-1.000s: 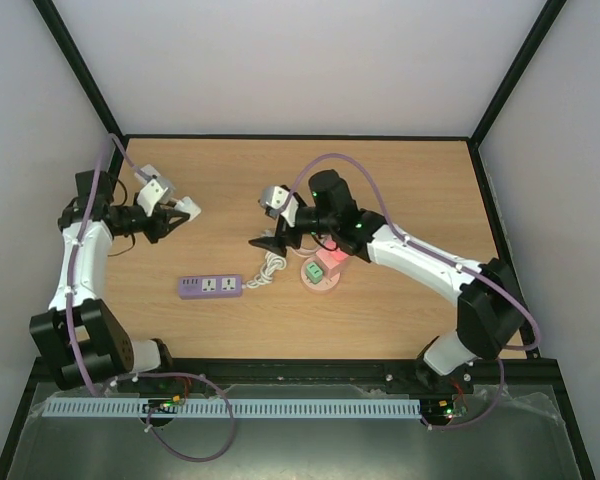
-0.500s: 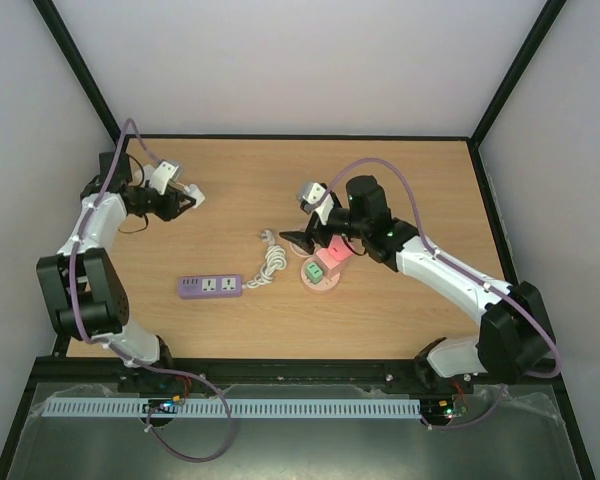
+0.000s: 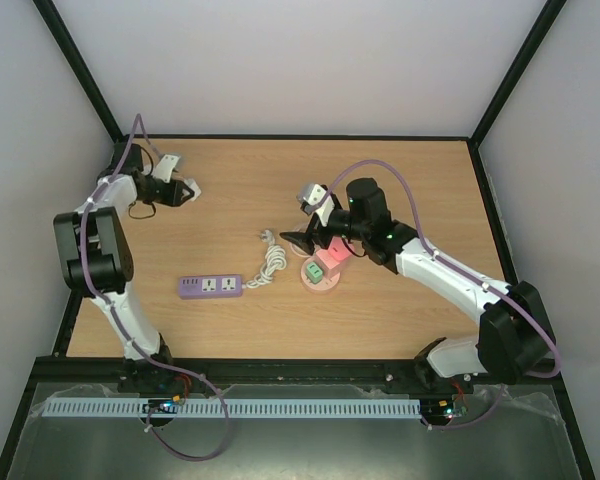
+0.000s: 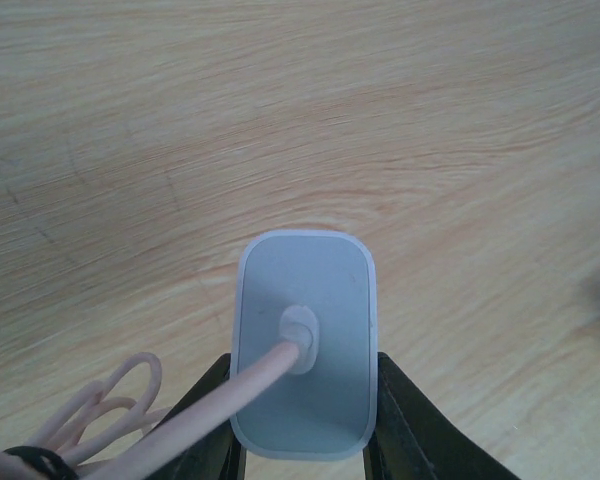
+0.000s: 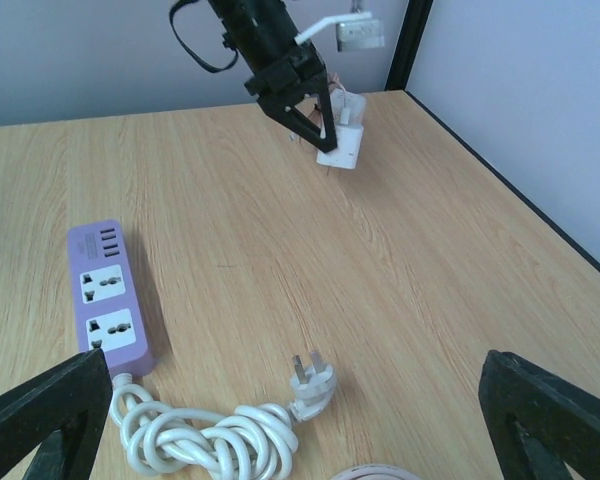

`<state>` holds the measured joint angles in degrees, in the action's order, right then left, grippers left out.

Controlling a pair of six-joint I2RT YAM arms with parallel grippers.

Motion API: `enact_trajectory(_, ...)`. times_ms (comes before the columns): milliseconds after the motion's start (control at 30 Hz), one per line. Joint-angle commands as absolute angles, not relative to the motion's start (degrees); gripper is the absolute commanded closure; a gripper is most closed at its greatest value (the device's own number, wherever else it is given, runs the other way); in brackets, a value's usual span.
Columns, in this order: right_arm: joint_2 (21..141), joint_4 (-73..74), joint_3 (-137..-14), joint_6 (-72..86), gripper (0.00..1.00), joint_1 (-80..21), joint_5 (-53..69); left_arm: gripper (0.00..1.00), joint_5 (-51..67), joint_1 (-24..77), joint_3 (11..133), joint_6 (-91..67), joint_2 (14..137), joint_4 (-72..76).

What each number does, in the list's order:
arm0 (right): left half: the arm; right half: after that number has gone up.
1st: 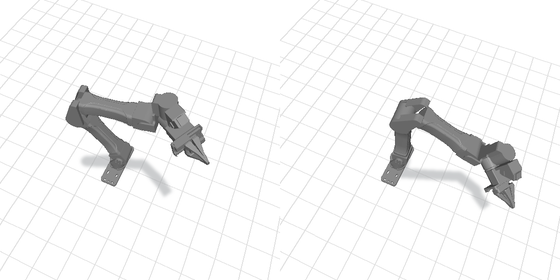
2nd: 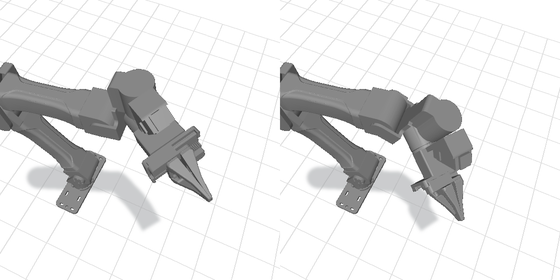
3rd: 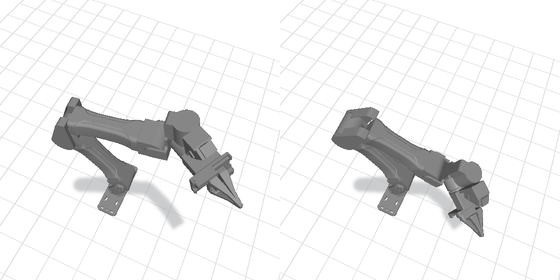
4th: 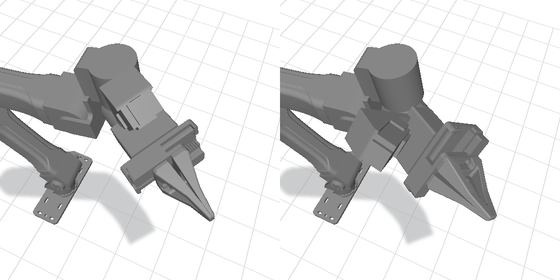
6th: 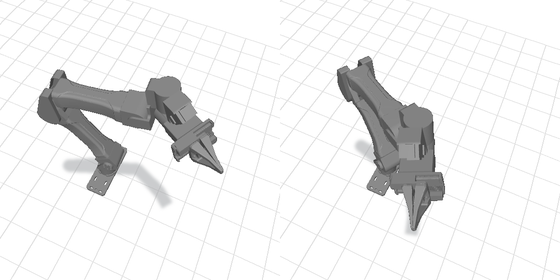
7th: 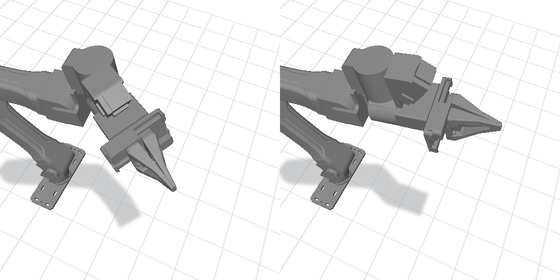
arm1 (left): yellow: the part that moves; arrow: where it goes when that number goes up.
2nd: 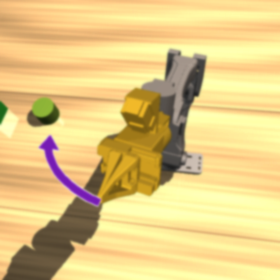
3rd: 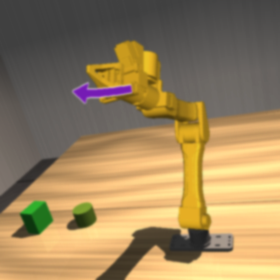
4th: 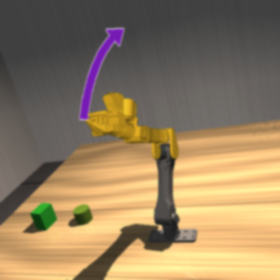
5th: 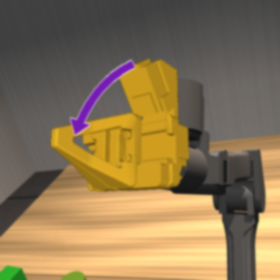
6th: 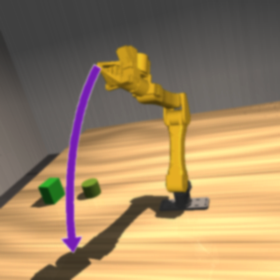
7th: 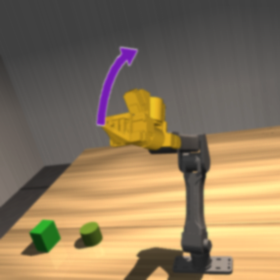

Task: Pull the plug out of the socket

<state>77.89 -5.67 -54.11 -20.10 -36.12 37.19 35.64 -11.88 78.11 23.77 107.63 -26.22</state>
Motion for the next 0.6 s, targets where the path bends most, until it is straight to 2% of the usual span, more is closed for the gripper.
enact_trajectory(0,77.66,-7.78,-53.34,-19.84,0.02,-36.3,36.88,0.79,34.06,-11.63,82.34,20.52,112.74,-24.8)
enact_trajectory(333,79.13,-7.38,-53.46,-20.57,0.02,-36.3,36.98,0.78,37.02,-11.54,90.74,18.05,122.83,-26.32)
enact_trajectory(467,79.6,-7.26,-53.54,-20.57,0.02,-36.3,37.18,0.73,36.93,-11.71,93.38,17.35,125.59,-27.52)
enact_trajectory(567,79.89,-7.29,-53.71,-20.57,0.02,-36.23,37.18,0.64,37.0,-11.84,94.08,16.98,126.44,-27.68)
